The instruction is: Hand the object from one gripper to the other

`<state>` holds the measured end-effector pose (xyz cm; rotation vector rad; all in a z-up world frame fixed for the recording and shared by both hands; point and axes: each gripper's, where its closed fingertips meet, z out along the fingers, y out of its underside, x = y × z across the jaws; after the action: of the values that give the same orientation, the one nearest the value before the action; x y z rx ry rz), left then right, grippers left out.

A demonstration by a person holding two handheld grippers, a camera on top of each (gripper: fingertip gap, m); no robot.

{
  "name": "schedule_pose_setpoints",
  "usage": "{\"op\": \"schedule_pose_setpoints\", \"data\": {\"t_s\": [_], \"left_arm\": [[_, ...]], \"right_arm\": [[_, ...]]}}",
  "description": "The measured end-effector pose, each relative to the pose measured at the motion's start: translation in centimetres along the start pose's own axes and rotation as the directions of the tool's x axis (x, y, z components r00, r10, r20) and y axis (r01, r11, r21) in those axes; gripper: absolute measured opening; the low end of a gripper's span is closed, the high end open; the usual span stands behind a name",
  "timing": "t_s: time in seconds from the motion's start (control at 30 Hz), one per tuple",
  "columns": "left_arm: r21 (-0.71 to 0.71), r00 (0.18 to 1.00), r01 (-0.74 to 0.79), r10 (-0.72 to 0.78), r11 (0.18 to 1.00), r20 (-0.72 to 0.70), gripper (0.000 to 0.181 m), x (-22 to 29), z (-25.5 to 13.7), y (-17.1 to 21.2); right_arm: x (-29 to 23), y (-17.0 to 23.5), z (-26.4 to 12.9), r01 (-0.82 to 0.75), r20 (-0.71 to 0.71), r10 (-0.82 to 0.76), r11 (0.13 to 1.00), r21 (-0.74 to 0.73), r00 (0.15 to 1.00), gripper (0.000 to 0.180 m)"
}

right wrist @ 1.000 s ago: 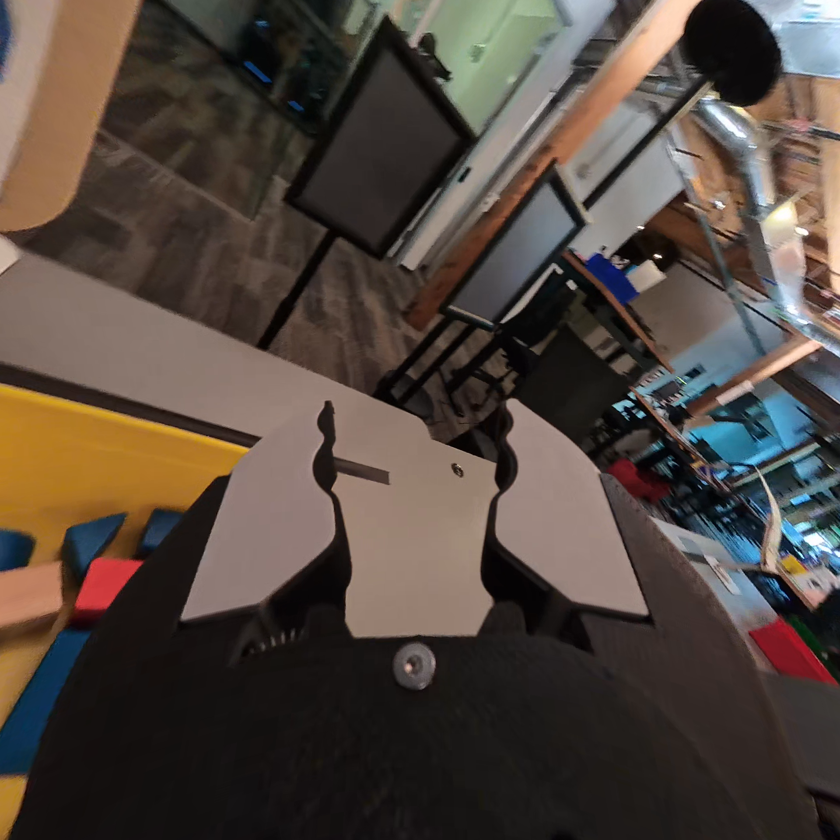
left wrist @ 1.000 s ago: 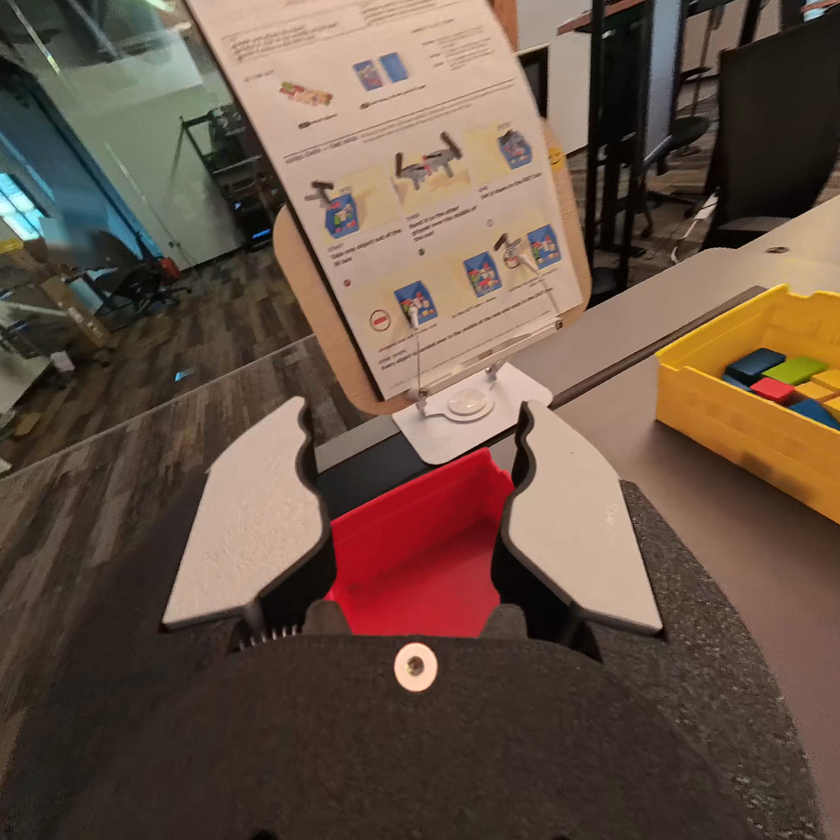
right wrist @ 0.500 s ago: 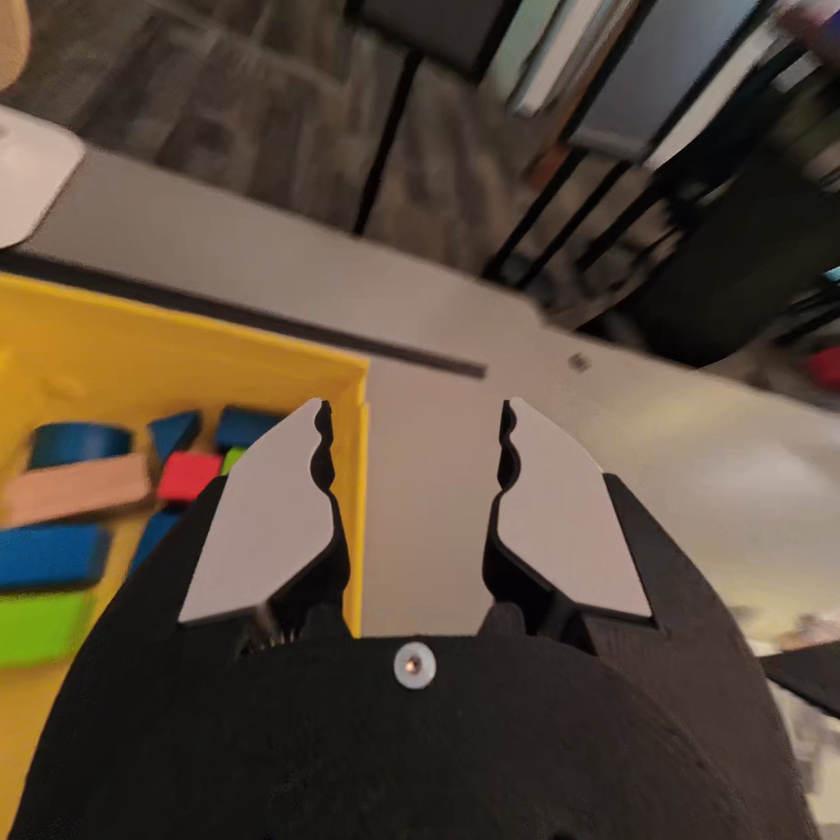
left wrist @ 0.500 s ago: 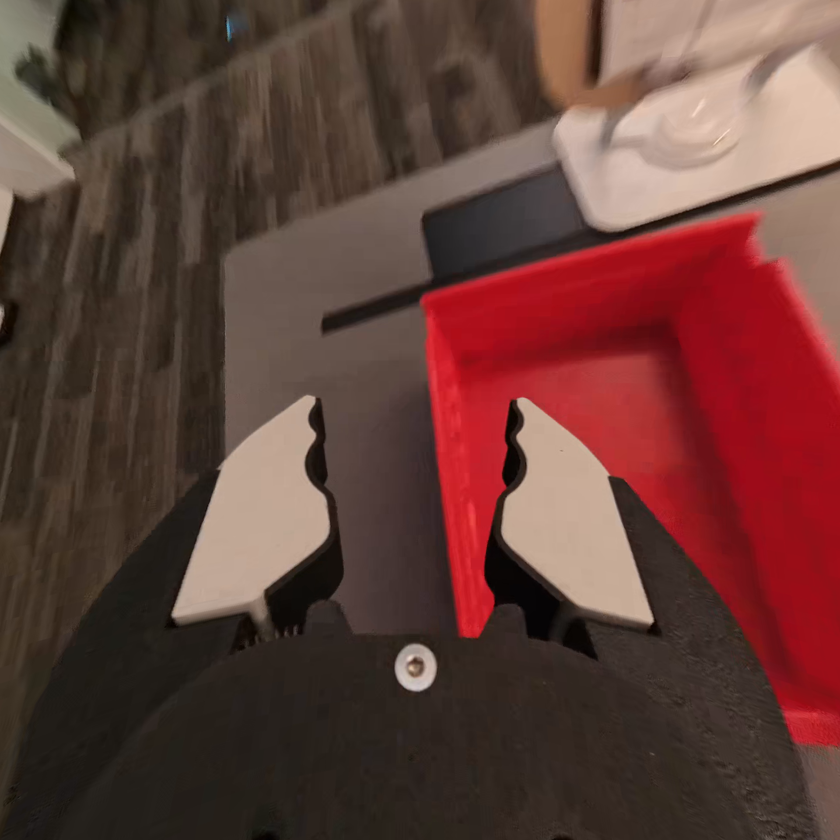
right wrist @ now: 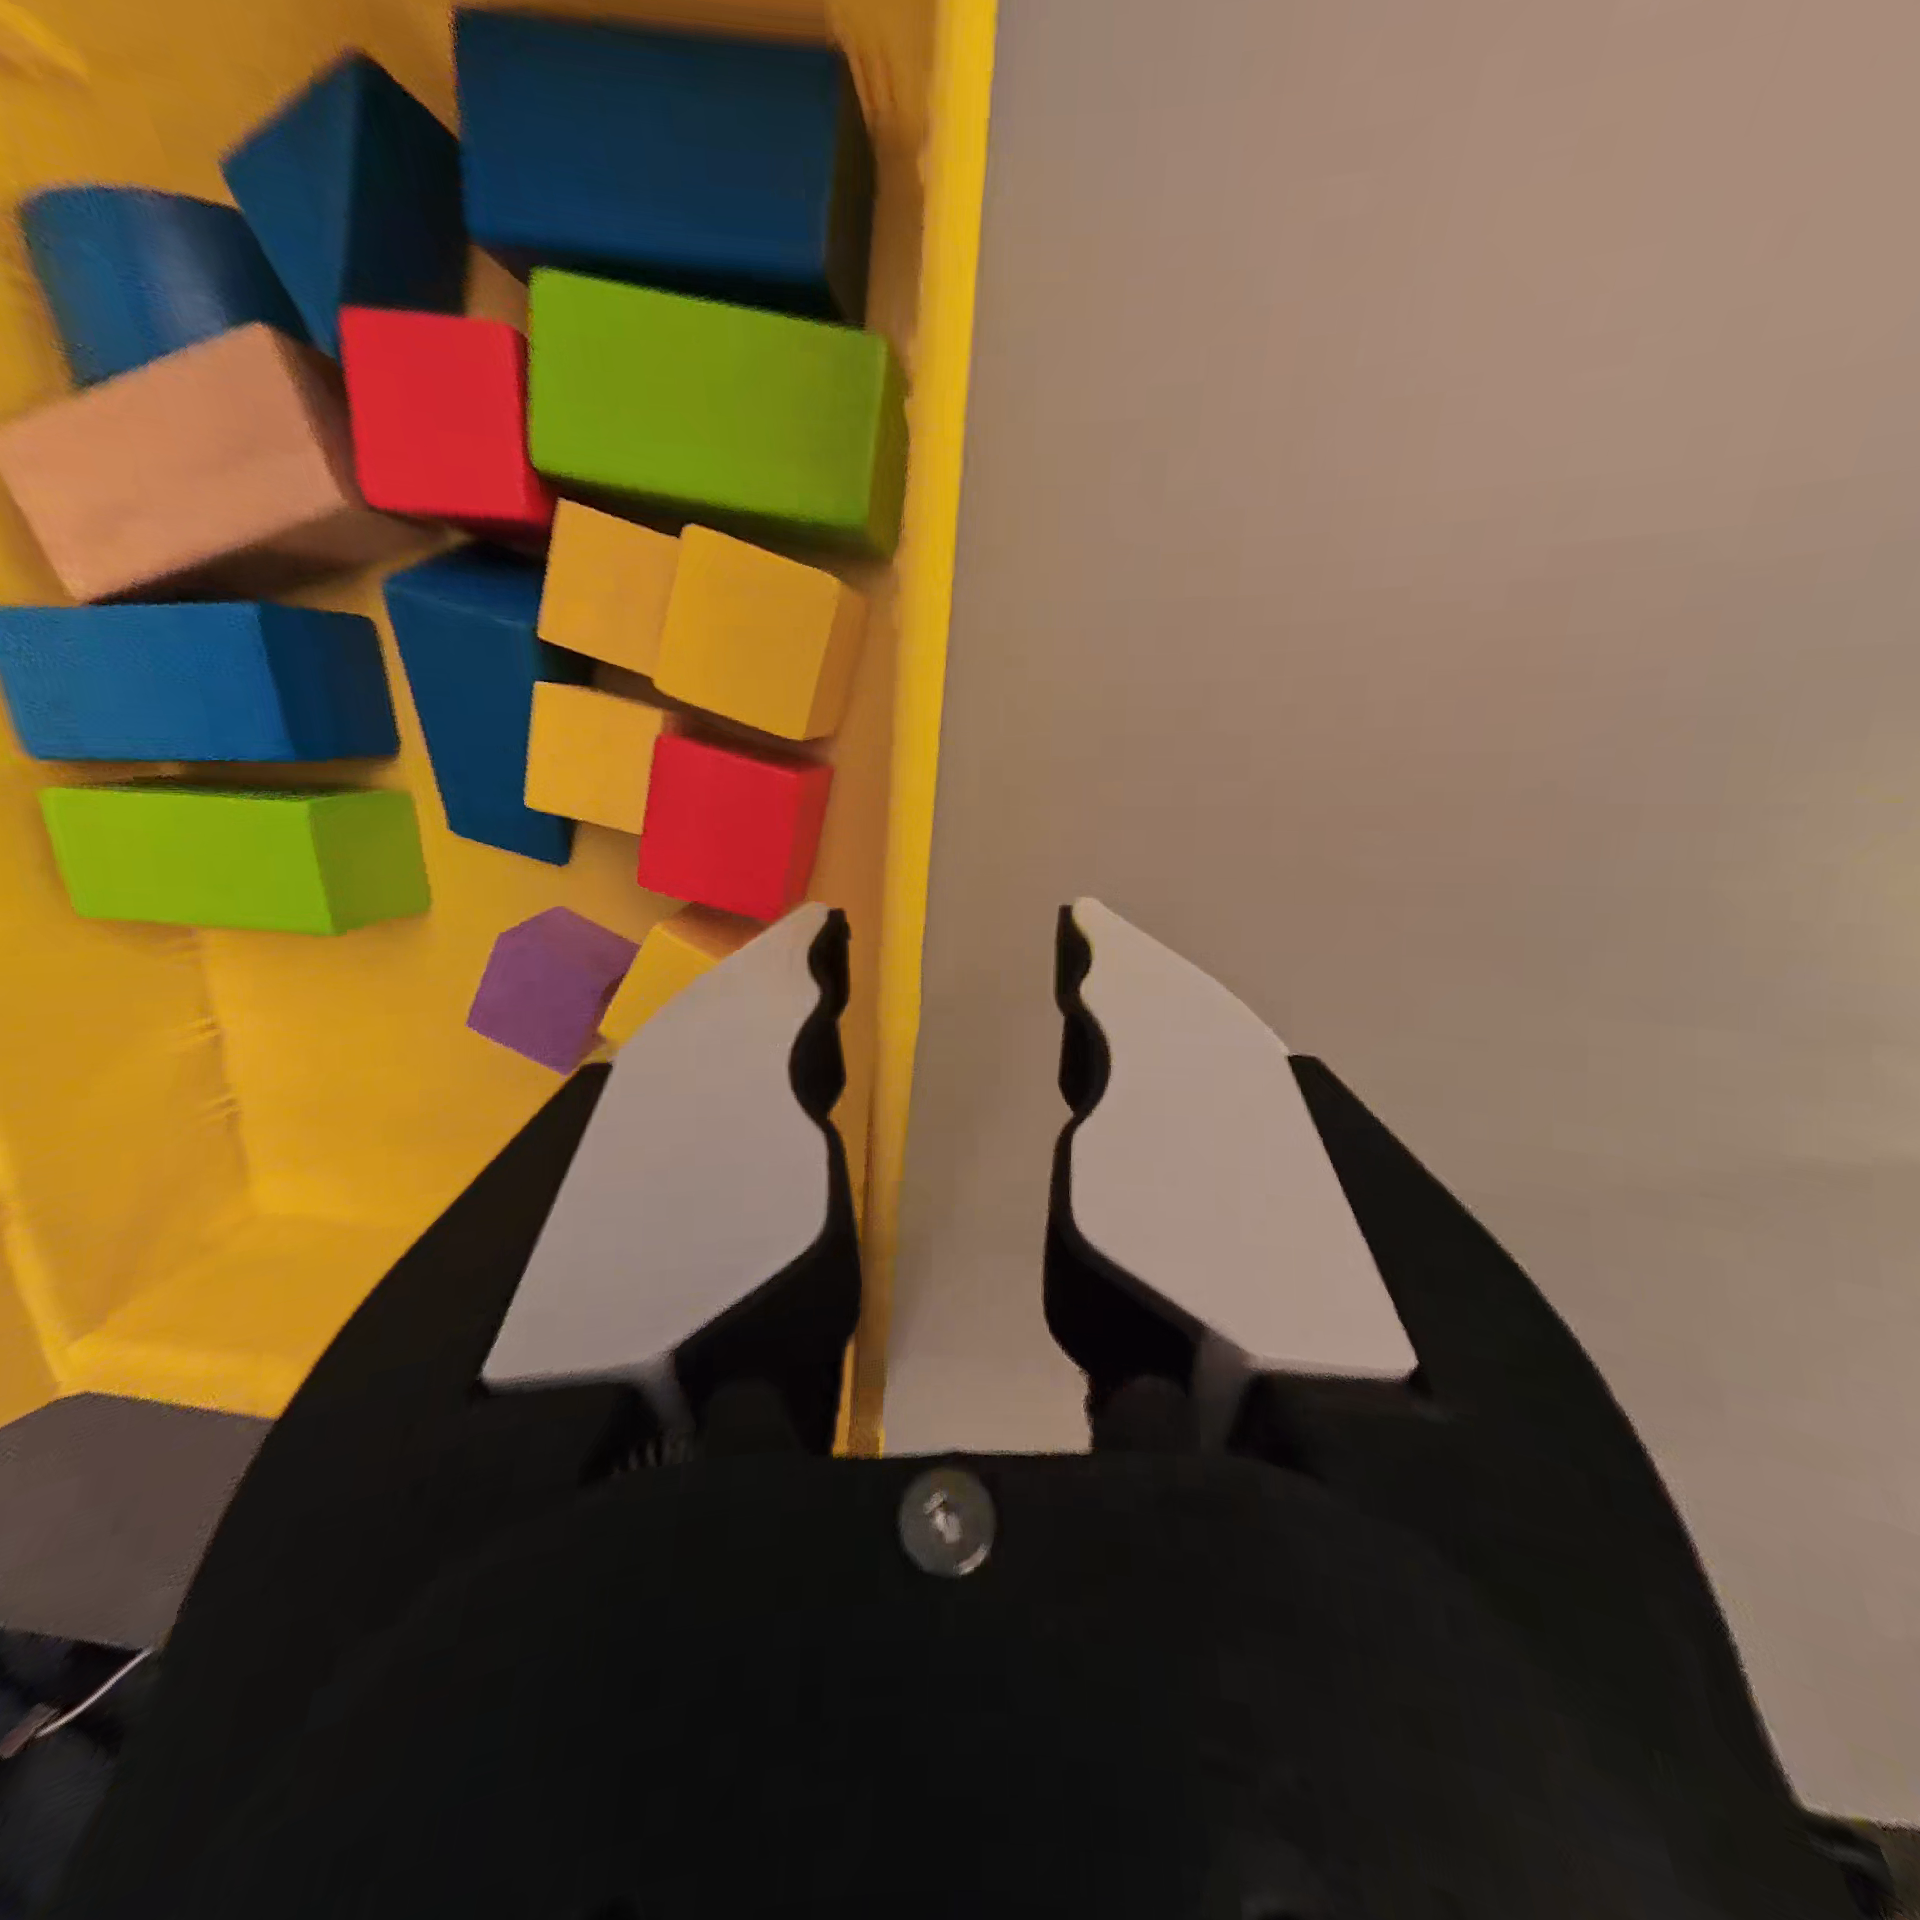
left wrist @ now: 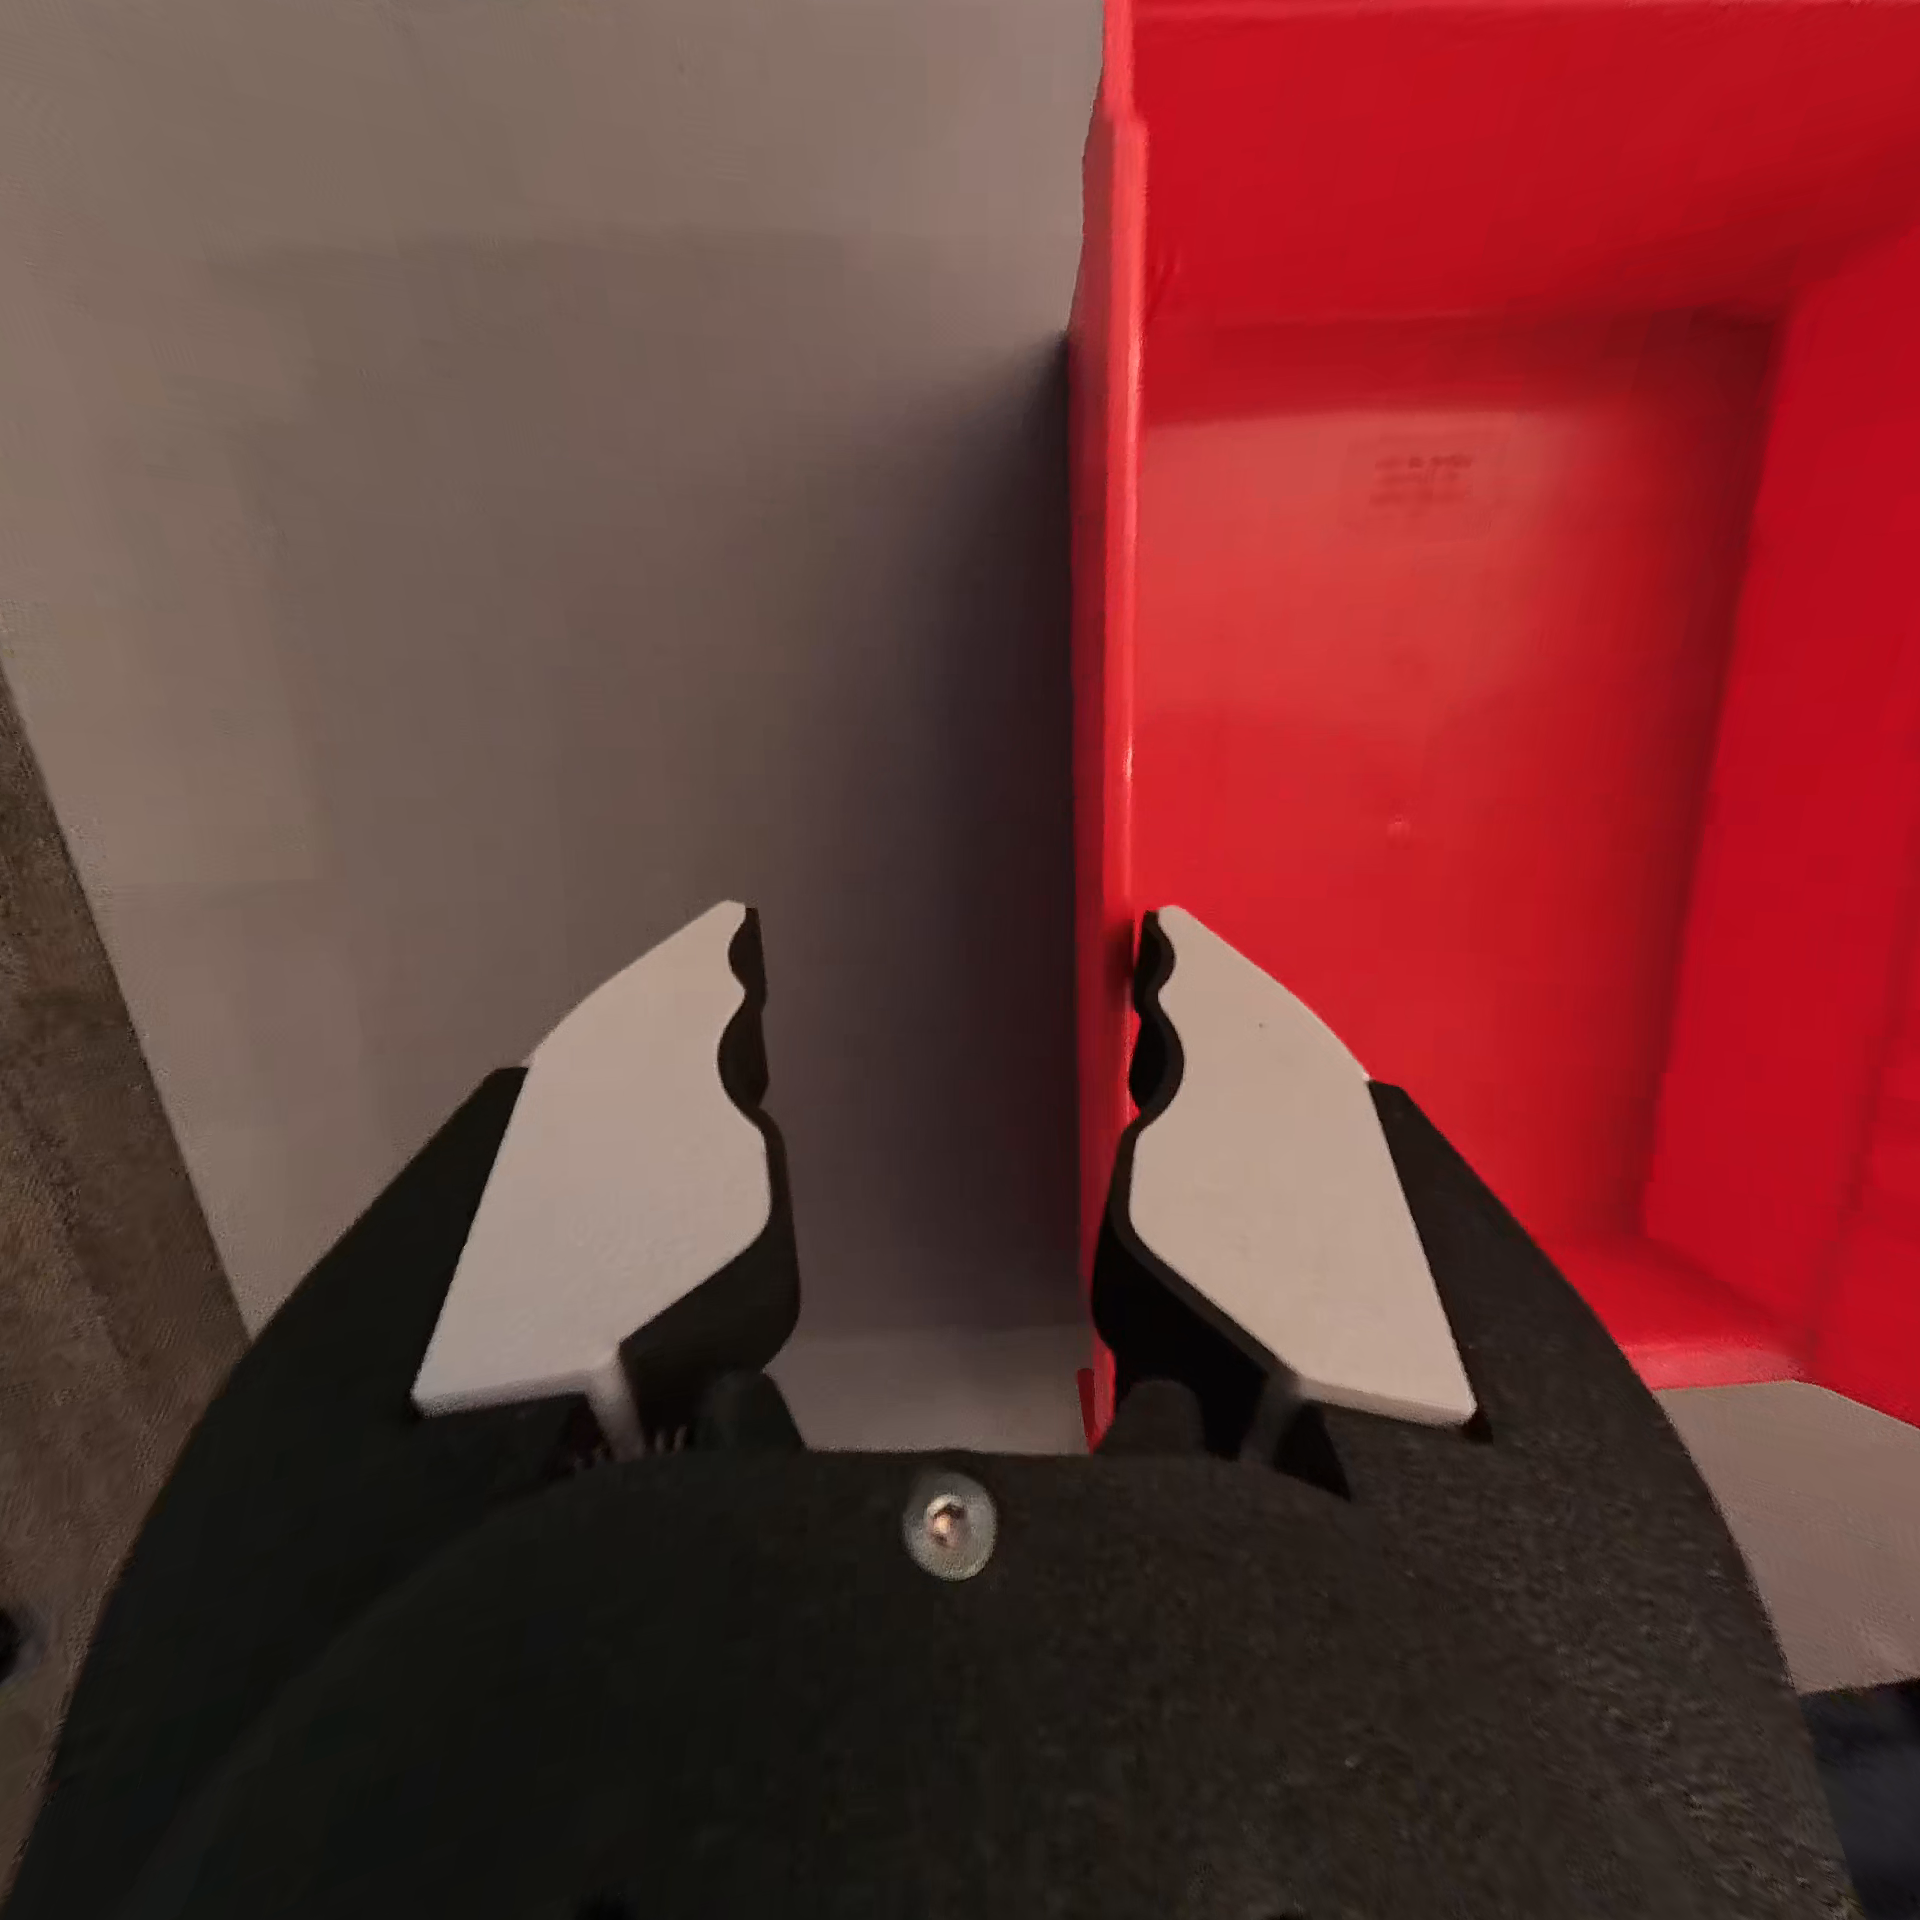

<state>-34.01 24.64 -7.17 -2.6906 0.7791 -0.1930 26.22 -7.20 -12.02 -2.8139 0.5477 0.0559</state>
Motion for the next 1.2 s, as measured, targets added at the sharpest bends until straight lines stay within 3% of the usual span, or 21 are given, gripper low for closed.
{"op": "schedule_pose_setpoints", "data": {"t_s": [0.13, 0.2, 0.33, 0.47, 0.7, 0.97, 1.2], "left_arm": [[-0.108, 0.999, 0.016, -0.021, 0.994, -0.049, 0.056, 0.9, 1.4, 1.3], [-0.144, 0.998, 0.013, -0.021, 0.990, -0.055, 0.049, 1.2, 1.8, 1.8], [-0.181, 0.990, 0.017, -0.042, 0.983, -0.137, 0.007, 3.3, 1.8, 2.0], [-0.250, 0.999, -0.029, 0.016, 0.968, -0.051, 0.004, 4.0, 2.3, 2.6], [-0.296, 0.983, -0.181, 0.165, 0.938, -0.080, 0.006, 10.1, 3.2, 2.5], [-0.274, 0.929, -0.367, 0.364, 0.889, -0.064, 0.021, 17.0, 4.0, 2.3], [-0.295, 0.909, -0.411, 0.414, 0.863, -0.054, 0.030, 19.1, 3.7, 3.5]], "right_arm": [[-1.0, 0.6, 1.0, -0.002, 0.073, 0.007, 0.998, -0.066, 0.997, 0.011], [-1.1, 0.7, 1.0, -0.016, 0.080, 0.022, 0.997, -0.076, 0.997, 0.008], [-1.0, 0.7, 1.0, -0.024, 0.067, 0.030, 0.996, -0.082, 0.997, 0.007], [-1.1, 0.8, 1.0, -0.061, 0.067, 0.068, 0.993, -0.097, 0.995, 0.007], [-2.3, 1.4, 0.9, -0.058, 0.068, 0.069, 0.986, -0.157, 0.995, 0.006], [-4.6, 1.5, 1.0, -0.013, 0.086, 0.031, 0.981, -0.196, 0.996, 0.007], [-4.9, 1.0, 1.2, -0.003, 0.084, 0.019, 0.983, -0.184, 0.996, 0.007]]}}
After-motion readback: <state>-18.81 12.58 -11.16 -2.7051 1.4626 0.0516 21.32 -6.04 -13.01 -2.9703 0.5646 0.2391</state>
